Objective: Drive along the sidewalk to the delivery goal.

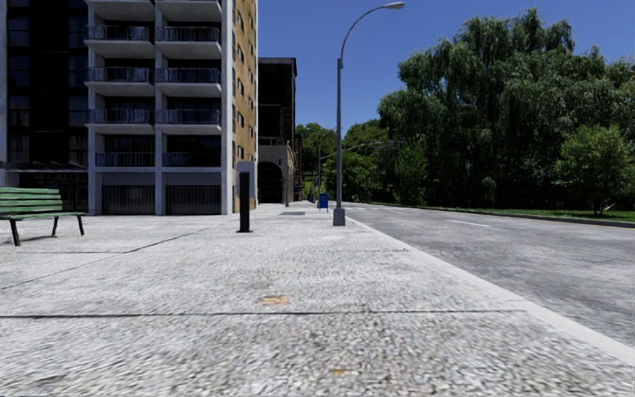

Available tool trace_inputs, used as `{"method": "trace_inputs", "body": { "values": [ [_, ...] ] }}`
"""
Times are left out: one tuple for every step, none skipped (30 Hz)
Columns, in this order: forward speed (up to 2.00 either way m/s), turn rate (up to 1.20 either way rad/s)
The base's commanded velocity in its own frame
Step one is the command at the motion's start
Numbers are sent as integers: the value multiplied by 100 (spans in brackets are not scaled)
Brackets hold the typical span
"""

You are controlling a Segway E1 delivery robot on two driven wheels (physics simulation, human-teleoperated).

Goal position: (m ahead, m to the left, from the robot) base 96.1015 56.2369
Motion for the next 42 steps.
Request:
{"method": "trace_inputs", "body": {
  "values": [
    [200, 0],
    [200, 0],
    [200, 0],
    [200, 0],
    [200, 0],
    [200, 0],
    [200, 0],
    [200, 0],
    [200, 0],
    [200, 0],
    [200, 0],
    [200, 0],
    [200, 0],
    [200, 0],
    [200, 0],
    [200, 0],
    [200, 0],
    [200, 0],
    [200, 0],
    [200, 0],
    [200, 0],
    [200, 0],
    [200, 0],
    [200, 0],
    [200, 0],
    [200, 0],
    [200, 0],
    [200, 0],
    [200, 0],
    [200, 0],
    [200, 0],
    [200, 0],
    [200, 0],
    [200, 0],
    [200, 0],
    [200, 0],
    [200, 0],
    [200, 0],
    [200, 0],
    [200, 0],
    [200, 0],
    [200, 0]
  ]
}}
